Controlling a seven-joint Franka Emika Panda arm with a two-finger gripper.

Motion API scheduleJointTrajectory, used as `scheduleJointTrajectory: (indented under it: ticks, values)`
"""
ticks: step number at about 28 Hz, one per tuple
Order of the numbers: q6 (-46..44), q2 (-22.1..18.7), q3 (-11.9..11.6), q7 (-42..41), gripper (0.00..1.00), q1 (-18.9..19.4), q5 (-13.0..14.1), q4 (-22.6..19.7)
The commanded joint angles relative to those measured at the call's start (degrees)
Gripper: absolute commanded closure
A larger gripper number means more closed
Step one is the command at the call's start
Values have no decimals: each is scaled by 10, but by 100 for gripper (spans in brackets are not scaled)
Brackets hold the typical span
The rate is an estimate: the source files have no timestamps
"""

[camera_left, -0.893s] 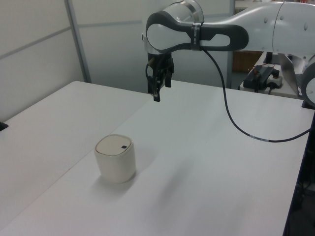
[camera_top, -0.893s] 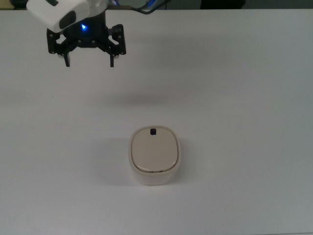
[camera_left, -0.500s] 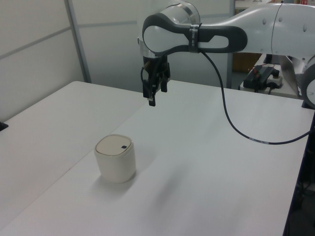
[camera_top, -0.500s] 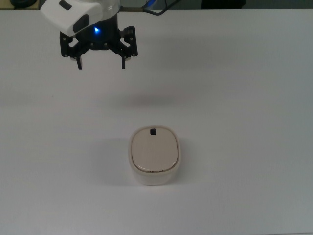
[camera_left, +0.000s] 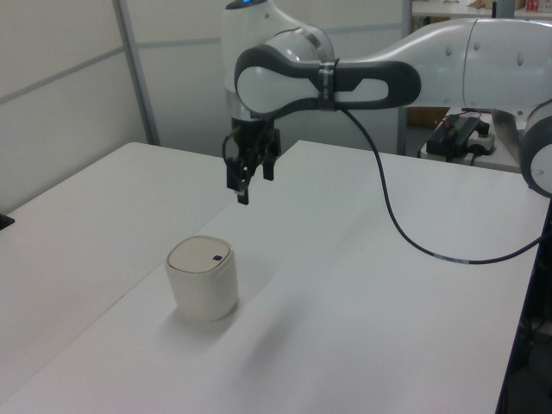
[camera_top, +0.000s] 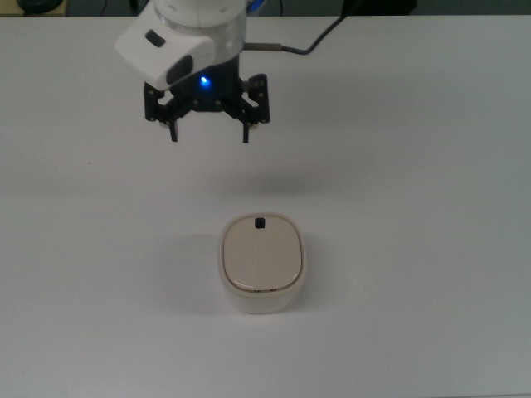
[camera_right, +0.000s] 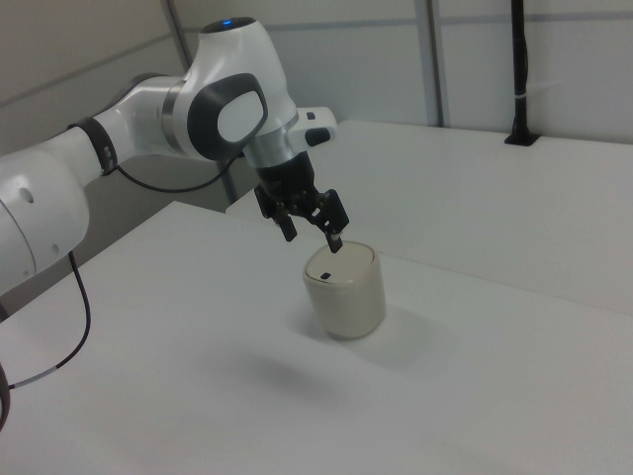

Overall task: Open the trash can
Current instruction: 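Move the gripper down toward the black tab on the trash can lid, then hook the gripper fingers under the black tab of the lid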

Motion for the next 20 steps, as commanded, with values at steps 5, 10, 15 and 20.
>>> scheduleJointTrajectory:
  ticks: [5, 10, 15, 20]
  values:
    - [83, 37, 19, 59, 0, 1, 3, -13]
    - [99, 59, 19, 60, 29, 12, -2, -12]
    - [106, 69, 19, 61, 91, 14, -3, -12]
    - [108, 72, 20, 61, 100, 21, -3, -12]
